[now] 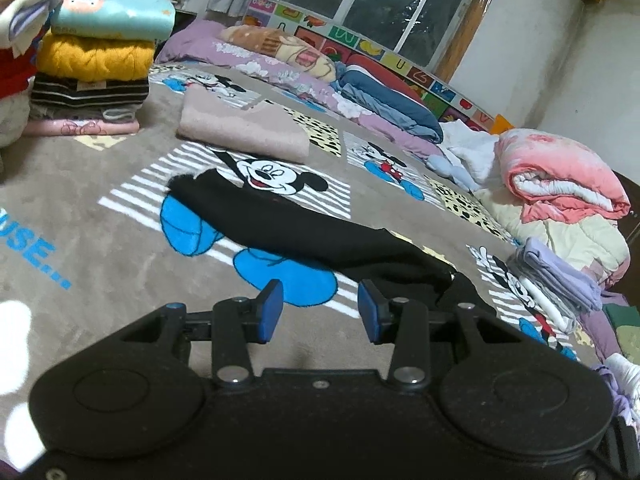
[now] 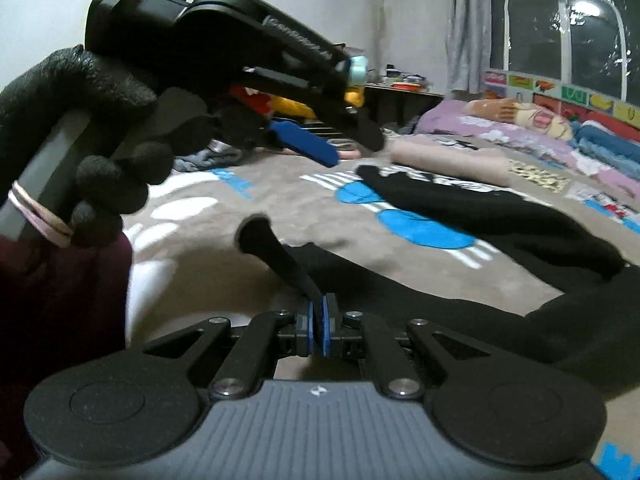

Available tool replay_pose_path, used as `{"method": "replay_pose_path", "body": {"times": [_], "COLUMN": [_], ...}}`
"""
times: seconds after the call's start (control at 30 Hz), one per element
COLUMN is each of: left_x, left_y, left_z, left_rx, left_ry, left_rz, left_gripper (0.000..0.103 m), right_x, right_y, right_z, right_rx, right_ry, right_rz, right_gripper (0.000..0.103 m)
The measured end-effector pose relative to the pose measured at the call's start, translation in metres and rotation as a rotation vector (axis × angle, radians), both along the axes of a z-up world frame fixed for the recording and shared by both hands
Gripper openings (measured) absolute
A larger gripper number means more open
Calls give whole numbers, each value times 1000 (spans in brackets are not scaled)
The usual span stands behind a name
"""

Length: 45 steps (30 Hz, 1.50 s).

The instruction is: Fold clothes

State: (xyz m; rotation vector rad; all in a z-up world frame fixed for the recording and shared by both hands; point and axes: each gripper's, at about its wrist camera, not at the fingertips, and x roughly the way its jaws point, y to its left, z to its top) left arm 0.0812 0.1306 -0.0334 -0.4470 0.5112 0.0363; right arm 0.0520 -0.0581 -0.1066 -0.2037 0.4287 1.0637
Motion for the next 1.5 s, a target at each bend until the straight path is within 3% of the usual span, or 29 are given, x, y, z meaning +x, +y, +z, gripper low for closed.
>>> {"method": "replay_pose_path", "body": {"times": [0.33, 0.4, 0.47, 0.6, 0.73, 0.83, 0.97, 1.07, 1.17, 1.3, 1.5], "left_x": [-20, -27, -36, -50, -60, -65, -65, -60, -54, -45, -41], "left_y": [10, 13, 18, 27, 35, 40, 48, 51, 47, 42, 39], "left_z": [11, 14, 15, 12, -1, -16, -44, -61, -68, -74, -75], "left_rx": [3, 10, 18, 24, -21, -70, -153, -228, -237, -243, -214], "left_ry": [-23, -31, -38, -30, 19, 75, 161, 203, 207, 193, 169], "left_rz": [21, 22, 29, 51, 60, 66, 89, 94, 82, 76, 52], "left_gripper": [40, 47, 48, 50, 61, 63, 63, 63, 63, 64, 64], "right_x": [-20, -27, -36, -41, -5, 44, 100, 127, 144, 157, 182], "right_y": [29, 38, 36, 6, -55, -123, -202, -238, -251, -239, -238], "right_z": [-8, -10, -1, 24, 32, 25, -4, -29, -51, -49, -47], "right_rx": [32, 16, 21, 76, 145, 304, 449, 525, 643, 566, 550], "right_ry": [107, 114, 112, 133, 203, 323, 449, 566, 658, 623, 639], "right_rz": [64, 75, 109, 136, -41, -297, -617, -768, -791, -775, -766], "right_gripper": [7, 15, 18, 36, 38, 41, 56, 71, 70, 70, 70]}}
